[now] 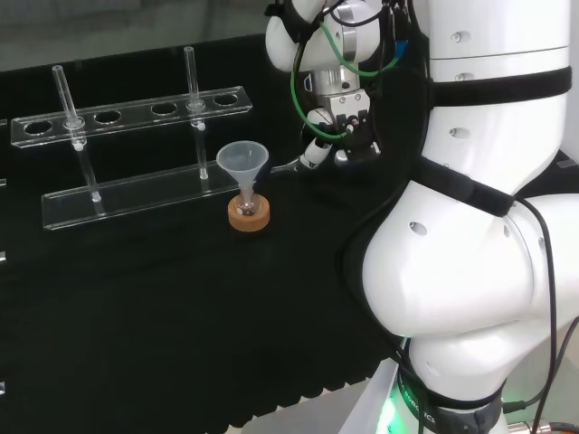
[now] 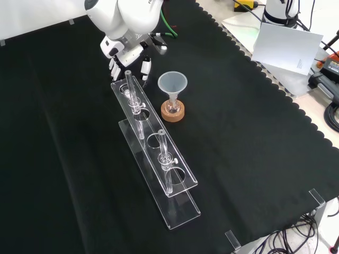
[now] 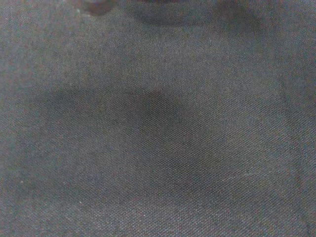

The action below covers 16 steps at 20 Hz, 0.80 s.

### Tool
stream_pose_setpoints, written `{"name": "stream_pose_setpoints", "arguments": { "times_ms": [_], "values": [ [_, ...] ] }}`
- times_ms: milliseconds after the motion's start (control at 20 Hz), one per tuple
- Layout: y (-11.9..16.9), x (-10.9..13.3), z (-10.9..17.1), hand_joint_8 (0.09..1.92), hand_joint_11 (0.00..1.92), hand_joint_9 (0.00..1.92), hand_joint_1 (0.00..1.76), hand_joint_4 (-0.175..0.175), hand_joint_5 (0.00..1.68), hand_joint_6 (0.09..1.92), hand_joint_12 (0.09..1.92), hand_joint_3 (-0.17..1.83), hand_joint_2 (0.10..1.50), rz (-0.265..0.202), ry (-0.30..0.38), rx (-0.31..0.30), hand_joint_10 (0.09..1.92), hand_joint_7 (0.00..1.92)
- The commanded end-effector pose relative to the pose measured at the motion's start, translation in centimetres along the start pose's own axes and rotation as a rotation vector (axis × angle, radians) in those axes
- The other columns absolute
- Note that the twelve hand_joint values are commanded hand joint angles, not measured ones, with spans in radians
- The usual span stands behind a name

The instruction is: Pick up the weighing funnel.

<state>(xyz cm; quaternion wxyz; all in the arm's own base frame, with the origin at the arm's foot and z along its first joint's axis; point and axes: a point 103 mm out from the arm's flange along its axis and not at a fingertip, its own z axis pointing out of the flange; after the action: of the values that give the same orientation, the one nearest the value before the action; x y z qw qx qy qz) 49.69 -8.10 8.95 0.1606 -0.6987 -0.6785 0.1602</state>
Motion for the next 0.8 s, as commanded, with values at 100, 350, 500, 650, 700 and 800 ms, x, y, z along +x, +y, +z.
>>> {"name": "stream_pose_setpoints", "arguments": {
  "times_ms": [100,350,500,650,700,800],
  "values": [
    [1.15,-0.16,1.23,0.68,0.54,0.82,0.83,-0.027,0.54,0.09,1.28,-0.17,0.95,-0.014,-0.006,-0.004,0.49,0.51],
    [1.37,-0.26,1.45,0.68,0.54,0.83,0.83,-0.025,0.56,0.09,1.27,-0.17,0.95,-0.012,-0.001,-0.011,0.49,0.52],
    [1.70,-0.39,1.67,0.68,0.54,0.83,0.84,-0.024,0.57,0.09,1.27,-0.17,0.95,0.000,-0.012,-0.020,0.49,0.53],
    [1.86,-0.45,1.69,0.68,0.55,0.83,0.85,-0.024,0.58,0.09,1.27,-0.17,0.95,0.007,-0.017,-0.040,0.49,0.53],
    [1.88,-0.41,1.71,0.68,0.55,0.83,0.85,-0.024,0.58,0.09,1.27,-0.17,0.95,0.008,-0.018,-0.046,0.49,0.53],
    [1.98,-0.33,1.82,0.68,0.55,0.83,0.86,-0.023,0.59,0.09,1.26,-0.17,0.96,0.007,-0.020,-0.052,0.48,0.53]
  ]
}}
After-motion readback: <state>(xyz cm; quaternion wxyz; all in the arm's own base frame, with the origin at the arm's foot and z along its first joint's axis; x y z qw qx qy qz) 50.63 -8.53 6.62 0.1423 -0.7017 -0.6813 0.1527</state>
